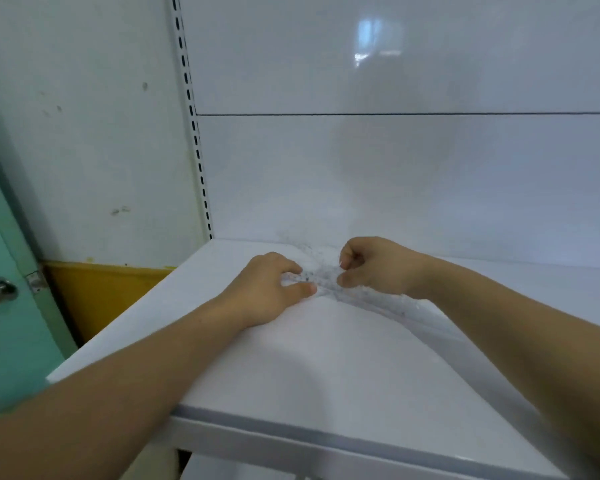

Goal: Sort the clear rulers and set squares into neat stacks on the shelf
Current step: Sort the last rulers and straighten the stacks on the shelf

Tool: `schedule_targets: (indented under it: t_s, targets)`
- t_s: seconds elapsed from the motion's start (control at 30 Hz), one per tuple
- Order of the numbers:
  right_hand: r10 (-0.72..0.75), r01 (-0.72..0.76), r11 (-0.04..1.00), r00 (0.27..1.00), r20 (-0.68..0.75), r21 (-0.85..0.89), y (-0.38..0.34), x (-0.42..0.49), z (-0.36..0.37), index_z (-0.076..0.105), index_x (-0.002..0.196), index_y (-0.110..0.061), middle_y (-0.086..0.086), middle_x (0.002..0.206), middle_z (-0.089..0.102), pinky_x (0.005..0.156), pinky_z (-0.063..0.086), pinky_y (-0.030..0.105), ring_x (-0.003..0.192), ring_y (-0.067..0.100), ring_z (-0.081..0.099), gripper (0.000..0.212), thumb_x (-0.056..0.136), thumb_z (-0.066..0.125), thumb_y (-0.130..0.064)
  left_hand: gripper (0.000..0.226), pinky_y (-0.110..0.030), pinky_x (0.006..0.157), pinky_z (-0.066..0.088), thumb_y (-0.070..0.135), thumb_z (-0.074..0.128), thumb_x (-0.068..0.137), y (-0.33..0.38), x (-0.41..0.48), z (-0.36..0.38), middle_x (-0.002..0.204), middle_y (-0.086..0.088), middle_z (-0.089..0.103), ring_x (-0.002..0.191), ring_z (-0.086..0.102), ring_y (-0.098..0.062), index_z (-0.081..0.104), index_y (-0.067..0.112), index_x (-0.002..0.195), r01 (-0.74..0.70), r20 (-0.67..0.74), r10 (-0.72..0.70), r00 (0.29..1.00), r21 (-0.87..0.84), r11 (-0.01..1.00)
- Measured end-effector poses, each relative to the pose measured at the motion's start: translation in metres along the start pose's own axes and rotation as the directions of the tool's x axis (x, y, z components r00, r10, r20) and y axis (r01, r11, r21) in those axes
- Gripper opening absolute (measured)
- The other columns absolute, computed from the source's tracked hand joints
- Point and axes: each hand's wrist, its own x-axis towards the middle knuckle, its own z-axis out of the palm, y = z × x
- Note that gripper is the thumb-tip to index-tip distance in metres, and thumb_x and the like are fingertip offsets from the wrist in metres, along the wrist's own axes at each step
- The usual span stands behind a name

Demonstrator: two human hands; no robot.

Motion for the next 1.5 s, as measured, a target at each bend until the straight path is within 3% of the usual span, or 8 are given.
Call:
schedule_targets:
  t_s: [0.17, 0.33, 0.57, 0.67, 0.77, 0.9, 1.17, 1.5]
  targets:
    - [-0.049, 0.053, 0.978, 0.999, -0.022, 0.201, -0.024, -0.010, 0.013, 0.054, 0.080, -0.016, -0.001, 0.068, 0.062, 0.059, 0.041, 0.027, 0.061, 0.015, 0.055, 0.019, 0.079, 0.071, -0.006, 0.002, -0.017, 0.064, 0.045, 0.014, 0.066, 0.086, 0.013, -0.001, -0.010, 0.076, 0.003, 0.067, 0.066, 0.061, -0.007, 0.066, 0.015, 0.086, 0.097, 0.045, -0.089, 0.995, -0.626, 0.774]
    - [-0.034, 0.016, 0.998, 0.953, -0.301, -0.061, -0.030, -0.029, 0.005, 0.064, 0.082, -0.019, 0.001, 0.078, 0.072, 0.065, 0.049, 0.029, 0.070, 0.018, 0.065, 0.006, 0.087, 0.061, -0.019, 0.015, -0.027, 0.056, 0.048, -0.001, 0.050, 0.091, 0.003, -0.008, -0.021, 0.081, -0.009, 0.065, 0.060, 0.064, -0.020, 0.055, 0.012, 0.085, 0.214, 0.122, -0.190, 0.974, -0.766, 0.606]
    - [0.134, -0.279, 0.853, 0.934, -0.330, -0.441, -0.006, -0.083, -0.004, 0.056, 0.113, -0.021, 0.004, 0.106, 0.064, 0.077, 0.042, 0.030, 0.089, 0.021, 0.054, 0.031, 0.099, 0.035, -0.039, 0.019, -0.018, 0.064, 0.048, 0.010, 0.054, 0.094, -0.006, -0.017, -0.020, 0.085, -0.001, 0.055, 0.069, 0.055, -0.011, 0.062, 0.015, 0.110, 0.179, 0.250, -0.033, 0.968, -0.588, 0.789]
    - [0.240, -0.370, 0.799, 0.919, -0.312, -0.475, 0.007, -0.111, 0.001, 0.048, 0.130, -0.022, 0.005, 0.125, 0.057, 0.090, 0.039, 0.033, 0.111, 0.026, 0.052, 0.052, 0.094, 0.035, -0.057, 0.038, -0.023, 0.076, 0.040, 0.025, 0.061, 0.090, -0.007, -0.019, -0.017, 0.099, 0.003, 0.053, 0.086, 0.054, -0.014, 0.056, 0.018, 0.128, -0.055, 0.213, 0.105, 0.971, -0.231, 0.972]
    - [0.249, -0.411, 0.770, 0.898, -0.363, -0.488, 0.015, -0.141, 0.001, 0.038, 0.139, -0.023, 0.008, 0.133, 0.055, 0.094, 0.037, 0.032, 0.120, 0.026, 0.050, 0.059, 0.091, 0.043, -0.057, 0.040, -0.022, 0.082, 0.033, 0.036, 0.049, 0.096, 0.007, -0.029, -0.013, 0.122, -0.005, 0.051, 0.109, 0.051, -0.021, 0.053, 0.015, 0.130, -0.224, 0.205, 0.224, 0.953, -0.023, 0.974]
    - [0.198, -0.412, 0.774, 0.879, -0.433, -0.482, 0.027, -0.181, -0.012, 0.030, 0.146, -0.023, 0.010, 0.124, 0.058, 0.081, 0.033, 0.028, 0.106, 0.023, 0.053, 0.057, 0.096, 0.041, -0.048, 0.045, -0.026, 0.095, 0.033, 0.041, 0.047, 0.095, 0.026, -0.036, -0.002, 0.133, -0.007, 0.045, 0.121, 0.046, -0.023, 0.047, 0.017, 0.134, -0.221, 0.206, 0.218, 0.954, -0.012, 0.975]
    - [0.134, -0.504, 0.732, 0.766, -0.629, -0.458, 0.061, -0.287, -0.086, 0.032, 0.141, -0.025, 0.002, 0.118, 0.057, 0.078, 0.040, 0.029, 0.088, 0.014, 0.048, 0.053, 0.094, 0.047, -0.045, 0.035, -0.024, 0.083, 0.034, 0.034, 0.051, 0.095, 0.148, -0.047, 0.018, 0.099, 0.004, 0.042, 0.086, 0.047, -0.010, 0.050, 0.021, 0.128, -0.393, -0.011, 0.400, 0.916, -0.214, 0.894]
    - [0.165, -0.650, 0.625, 0.651, -0.741, -0.433, 0.128, -0.448, -0.190, 0.045, 0.136, -0.025, -0.001, 0.129, 0.050, 0.094, 0.047, 0.036, 0.110, 0.018, 0.054, 0.048, 0.092, 0.051, -0.043, 0.038, -0.025, 0.083, 0.033, 0.031, 0.054, 0.094, 0.339, -0.055, 0.109, 0.110, 0.003, 0.048, 0.092, 0.048, -0.015, 0.049, 0.020, 0.130, -0.474, -0.038, 0.485, 0.874, -0.294, 0.830]
